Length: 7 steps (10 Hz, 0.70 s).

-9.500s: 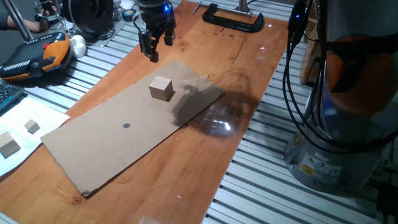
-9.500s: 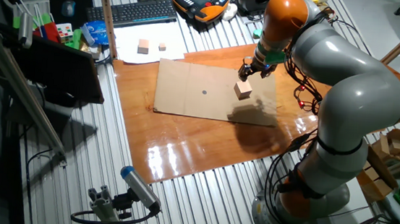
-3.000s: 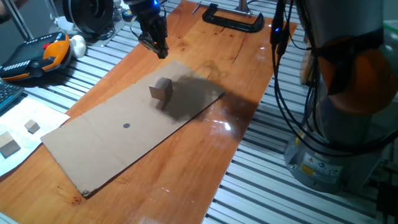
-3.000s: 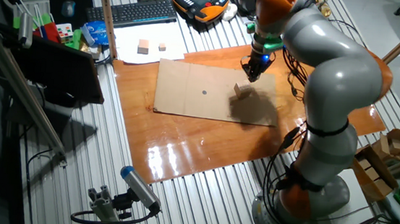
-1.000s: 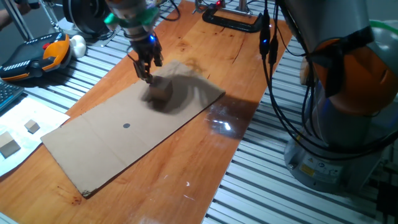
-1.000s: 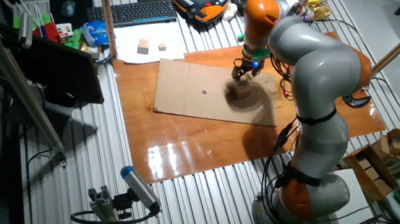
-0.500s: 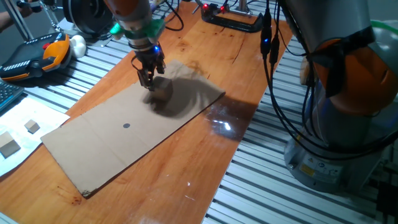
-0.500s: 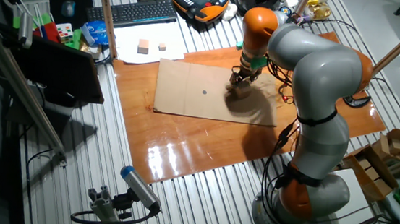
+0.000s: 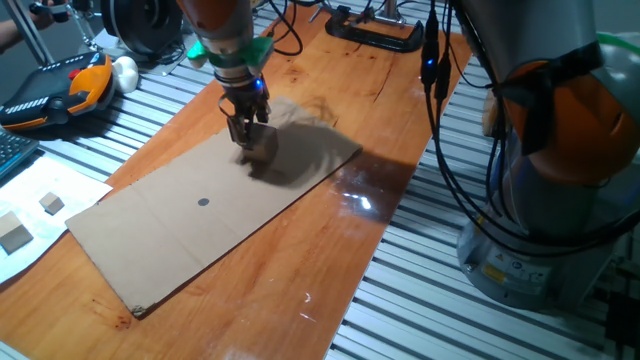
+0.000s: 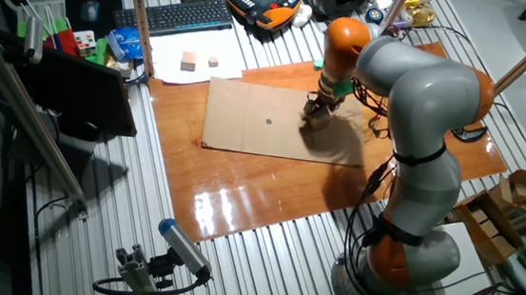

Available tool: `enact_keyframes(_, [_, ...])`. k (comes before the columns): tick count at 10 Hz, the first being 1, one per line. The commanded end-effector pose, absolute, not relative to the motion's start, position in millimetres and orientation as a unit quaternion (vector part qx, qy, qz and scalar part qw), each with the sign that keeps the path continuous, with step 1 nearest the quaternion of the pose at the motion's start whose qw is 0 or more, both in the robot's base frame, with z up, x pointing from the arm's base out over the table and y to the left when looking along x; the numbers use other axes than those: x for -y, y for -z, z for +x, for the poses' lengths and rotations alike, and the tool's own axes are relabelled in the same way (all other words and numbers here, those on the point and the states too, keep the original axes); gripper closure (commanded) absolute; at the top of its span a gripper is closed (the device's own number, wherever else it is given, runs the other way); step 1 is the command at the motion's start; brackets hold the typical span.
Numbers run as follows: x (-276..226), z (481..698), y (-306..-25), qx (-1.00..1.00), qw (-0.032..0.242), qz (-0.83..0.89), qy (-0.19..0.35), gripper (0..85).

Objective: Grab the block and place it at the designated location

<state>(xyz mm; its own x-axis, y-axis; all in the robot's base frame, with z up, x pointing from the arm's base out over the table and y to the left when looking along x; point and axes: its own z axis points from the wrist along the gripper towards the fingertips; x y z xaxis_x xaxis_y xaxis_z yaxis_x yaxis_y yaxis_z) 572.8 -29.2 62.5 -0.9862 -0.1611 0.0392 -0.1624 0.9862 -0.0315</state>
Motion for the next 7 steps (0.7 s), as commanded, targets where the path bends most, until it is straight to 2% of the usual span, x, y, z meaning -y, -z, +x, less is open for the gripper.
enact_keyframes(1, [29.4, 573.0, -61.6, 0.996, 0.016, 0.081, -0.016, 4.3])
enact_keyframes(2, [29.4, 572.9, -61.5, 0.997, 0.013, 0.081, -0.012, 9.7])
enact_keyframes(4, [30.4, 572.0, -59.3, 0.997, 0.005, 0.080, -0.011, 25.7])
enact_keyframes(7, [27.7, 573.1, -61.4, 0.997, -0.003, 0.078, -0.016, 39.0])
